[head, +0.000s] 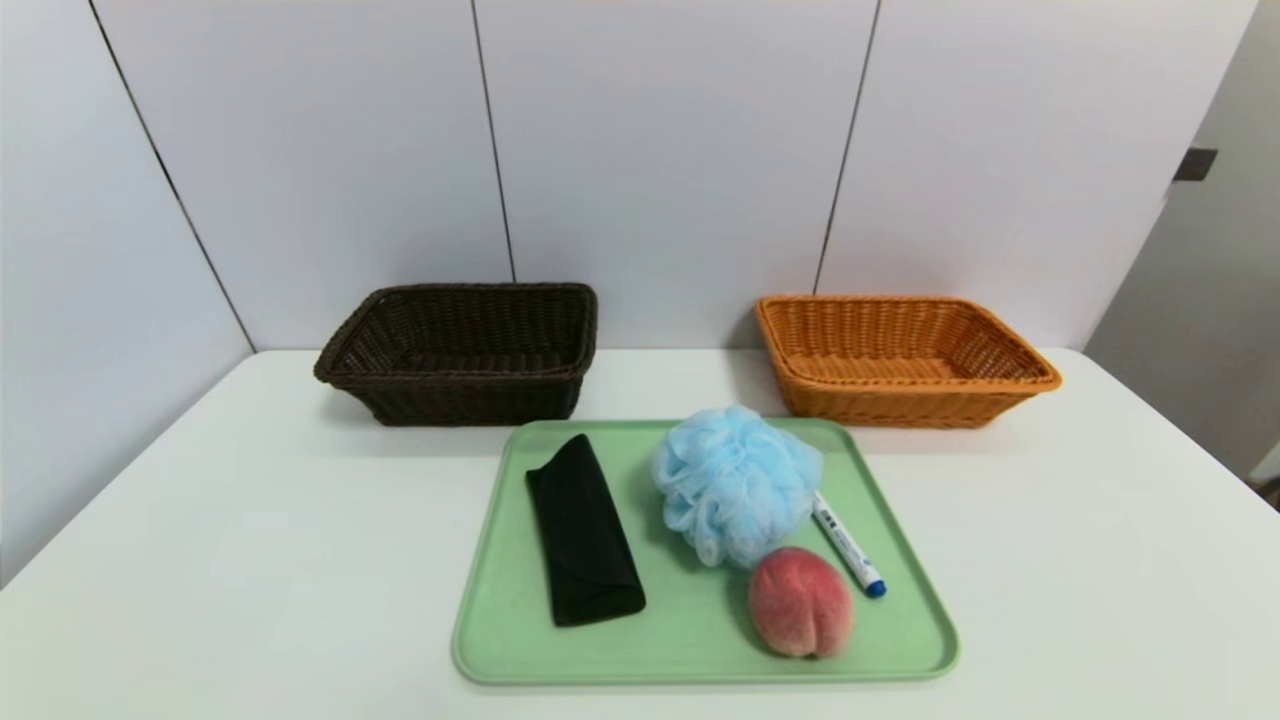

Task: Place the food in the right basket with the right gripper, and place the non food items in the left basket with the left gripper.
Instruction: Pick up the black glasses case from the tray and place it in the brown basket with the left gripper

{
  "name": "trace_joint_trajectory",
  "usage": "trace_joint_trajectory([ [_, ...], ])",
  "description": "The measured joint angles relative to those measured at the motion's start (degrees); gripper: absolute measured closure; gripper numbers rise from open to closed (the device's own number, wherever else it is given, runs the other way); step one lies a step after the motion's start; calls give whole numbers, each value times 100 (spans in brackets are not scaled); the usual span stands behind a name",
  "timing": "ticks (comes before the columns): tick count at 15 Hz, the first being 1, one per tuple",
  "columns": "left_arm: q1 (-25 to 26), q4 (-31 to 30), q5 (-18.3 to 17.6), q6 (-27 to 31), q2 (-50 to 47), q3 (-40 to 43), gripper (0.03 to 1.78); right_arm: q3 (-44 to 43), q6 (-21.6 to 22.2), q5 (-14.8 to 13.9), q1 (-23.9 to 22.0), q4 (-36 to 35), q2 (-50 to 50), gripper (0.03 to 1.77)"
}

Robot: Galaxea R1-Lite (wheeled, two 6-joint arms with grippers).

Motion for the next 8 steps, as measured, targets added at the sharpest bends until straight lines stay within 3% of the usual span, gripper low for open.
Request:
trace_joint_trajectory([
  [3, -5, 1067, -22, -89, 579, -941, 12, -1143, -11, 6, 2, 1036, 569, 10],
  [8, 0, 1414, -39, -117, 2621, -2231, 12, -2872, -51, -11, -9, 2170, 2389, 10],
])
